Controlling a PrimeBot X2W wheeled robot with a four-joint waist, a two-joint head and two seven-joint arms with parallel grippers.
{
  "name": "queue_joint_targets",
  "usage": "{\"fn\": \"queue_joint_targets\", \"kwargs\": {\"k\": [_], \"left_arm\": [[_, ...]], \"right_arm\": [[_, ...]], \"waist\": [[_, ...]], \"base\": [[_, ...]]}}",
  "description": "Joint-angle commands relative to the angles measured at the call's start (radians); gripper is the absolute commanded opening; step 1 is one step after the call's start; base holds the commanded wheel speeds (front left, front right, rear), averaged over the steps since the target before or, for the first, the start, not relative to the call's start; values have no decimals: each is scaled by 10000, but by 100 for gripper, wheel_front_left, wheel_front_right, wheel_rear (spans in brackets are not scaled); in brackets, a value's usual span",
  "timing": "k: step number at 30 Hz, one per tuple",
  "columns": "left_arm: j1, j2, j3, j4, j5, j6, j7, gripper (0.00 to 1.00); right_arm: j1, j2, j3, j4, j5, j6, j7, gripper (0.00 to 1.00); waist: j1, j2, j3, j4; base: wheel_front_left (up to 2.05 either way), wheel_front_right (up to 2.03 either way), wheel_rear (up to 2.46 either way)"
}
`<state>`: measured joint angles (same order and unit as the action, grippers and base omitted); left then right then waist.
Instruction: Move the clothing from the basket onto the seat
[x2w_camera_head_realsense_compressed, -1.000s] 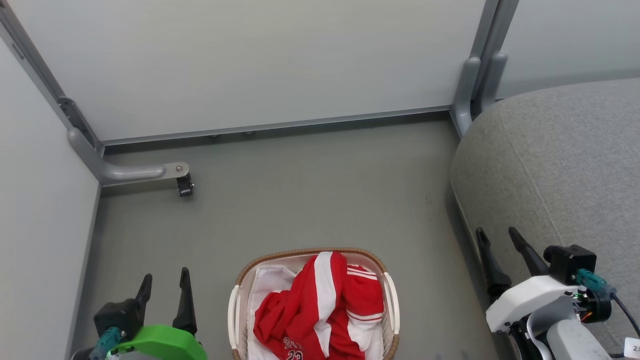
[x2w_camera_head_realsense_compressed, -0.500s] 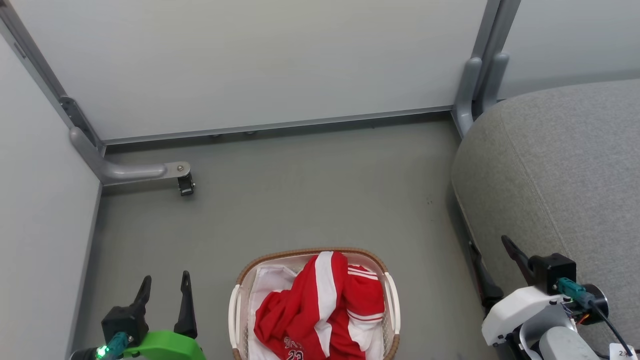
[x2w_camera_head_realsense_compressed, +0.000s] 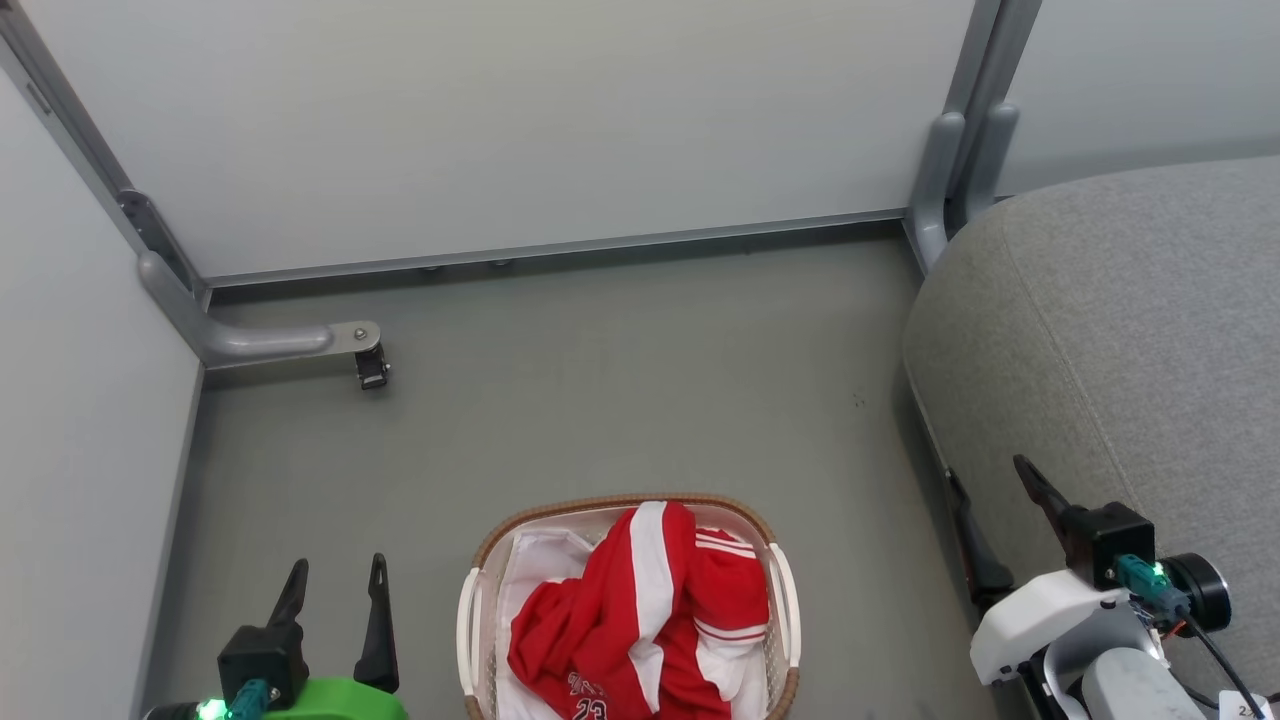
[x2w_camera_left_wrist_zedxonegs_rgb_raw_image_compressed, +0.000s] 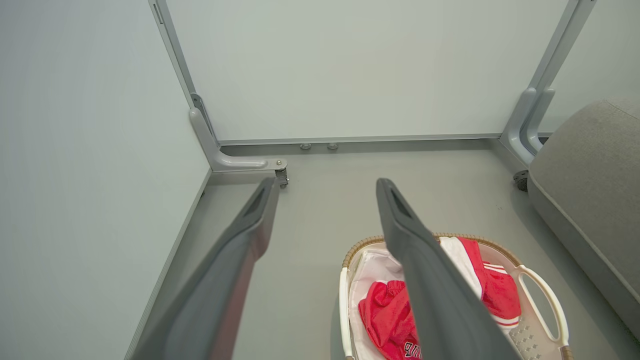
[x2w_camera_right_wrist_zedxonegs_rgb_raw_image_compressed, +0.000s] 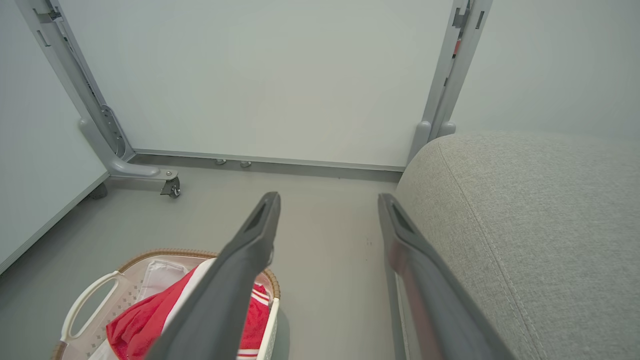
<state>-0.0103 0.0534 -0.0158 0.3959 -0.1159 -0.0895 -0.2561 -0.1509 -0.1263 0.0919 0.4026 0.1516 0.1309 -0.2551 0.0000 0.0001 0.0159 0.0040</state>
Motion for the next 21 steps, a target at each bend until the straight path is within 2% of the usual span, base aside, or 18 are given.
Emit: {"fn": "queue_joint_targets", "kwargs": {"k": [1,10,21], "left_arm": [[127,14,24,77,207,-63,-66,100],[25,-17,-94,383,331,-159,-87,100],[-1134,-13,-1014,778,-143,-151,-86,100]], "right_arm": [[180,-23,-20,34,-219,-3,-77,100],[9,-24,-11,41,-324,-3,-113,100],[-945,33,88,-389,-121,-3,-113,100]], "waist": [[0,-1,1,-1],[0,-1,344,-106],[0,-1,2168,-501]], "base": [[0,0,0],[0,0,0],[0,0,0]]}}
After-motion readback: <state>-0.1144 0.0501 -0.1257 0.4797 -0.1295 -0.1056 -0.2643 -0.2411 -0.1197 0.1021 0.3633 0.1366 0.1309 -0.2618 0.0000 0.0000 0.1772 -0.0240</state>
